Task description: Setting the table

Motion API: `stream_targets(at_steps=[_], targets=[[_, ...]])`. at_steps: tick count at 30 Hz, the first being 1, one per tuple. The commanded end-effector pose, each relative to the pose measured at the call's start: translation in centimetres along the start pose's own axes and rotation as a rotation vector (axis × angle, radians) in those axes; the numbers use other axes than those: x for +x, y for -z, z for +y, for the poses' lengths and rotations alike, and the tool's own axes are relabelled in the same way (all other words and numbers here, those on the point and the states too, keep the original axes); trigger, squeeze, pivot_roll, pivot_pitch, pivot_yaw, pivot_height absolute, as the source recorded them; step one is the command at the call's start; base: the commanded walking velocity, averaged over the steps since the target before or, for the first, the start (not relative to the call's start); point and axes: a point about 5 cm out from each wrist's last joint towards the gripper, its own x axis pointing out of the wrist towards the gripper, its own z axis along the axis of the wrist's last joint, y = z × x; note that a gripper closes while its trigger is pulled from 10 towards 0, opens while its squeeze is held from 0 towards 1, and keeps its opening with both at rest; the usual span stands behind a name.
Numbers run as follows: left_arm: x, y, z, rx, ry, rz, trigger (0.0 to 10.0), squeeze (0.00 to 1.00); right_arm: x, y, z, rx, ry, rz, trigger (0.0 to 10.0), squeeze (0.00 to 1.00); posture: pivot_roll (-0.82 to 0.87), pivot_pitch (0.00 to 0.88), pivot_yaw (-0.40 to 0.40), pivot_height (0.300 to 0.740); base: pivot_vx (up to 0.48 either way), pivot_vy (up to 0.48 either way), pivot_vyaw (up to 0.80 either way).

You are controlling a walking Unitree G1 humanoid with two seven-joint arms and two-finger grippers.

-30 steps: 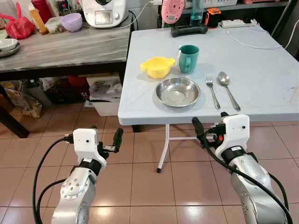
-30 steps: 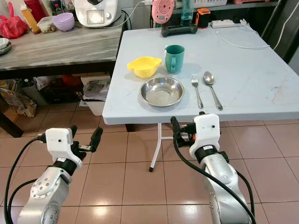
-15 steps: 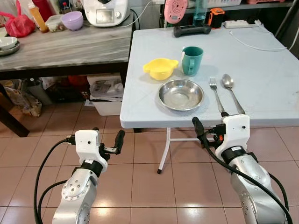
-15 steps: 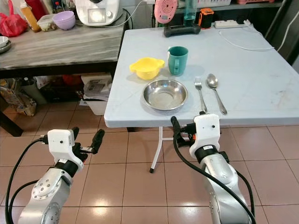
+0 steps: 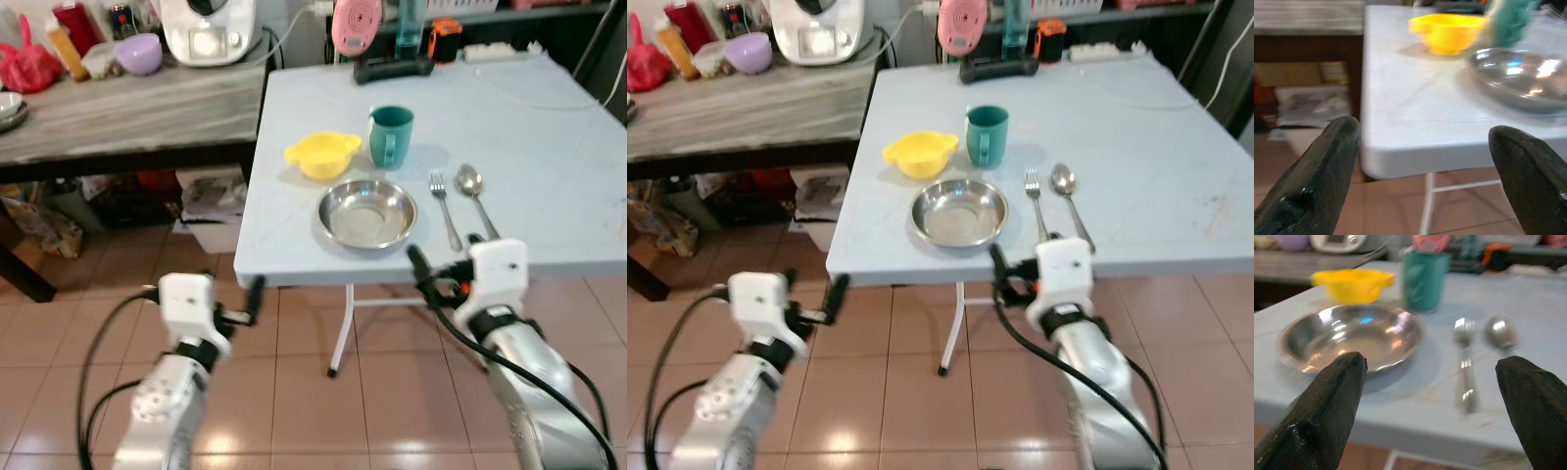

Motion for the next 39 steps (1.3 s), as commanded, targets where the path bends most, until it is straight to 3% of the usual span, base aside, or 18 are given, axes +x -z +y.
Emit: stream_targets(at_steps=[1, 10, 16, 23, 39], targets=[[-0.42, -0.13, 1.07, 0.021, -0.034, 0.006, 10.0, 0.00, 0.17, -0.53, 0.73, 0.008, -0.021, -0.027, 10.0, 0.00, -0.13, 0.086, 0.081, 0.740, 0.300, 0.000, 0.00], [-0.54, -0.01, 0.98, 0.026, -0.026, 0.013, 10.0, 0.00, 0.34, -0.54, 0.78, 0.006, -0.021, -0.031, 10.0, 0.00, -0.13, 0.080, 0.080, 0.740, 0.282, 0.000, 0.00], [-0.56, -0.07, 1.08, 0.026, -0.033, 0.006, 10.0, 0.00, 0.34, -0.50, 0.75, 0.003, -0.013, -0.029, 10.0, 0.00, -0.13, 0.080, 0.081, 0.740, 0.000, 0.000, 0.00], [-0.83, -0.32, 0.34, 0.009, 0.037, -0.012, 10.0, 0.00, 0.30, -0.44, 0.73, -0.009, -0.002, -0.019, 10.0, 0.00, -0.12, 0.087, 0.083, 0.740, 0.000, 0.000, 0.00], [-0.83, -0.32, 0.34, 0.009, 0.037, -0.012, 10.0, 0.00, 0.30, -0.44, 0.73, -0.009, -0.002, -0.019, 10.0, 0.00, -0.12, 0.087, 0.083, 0.740, 0.000, 0.000, 0.00]])
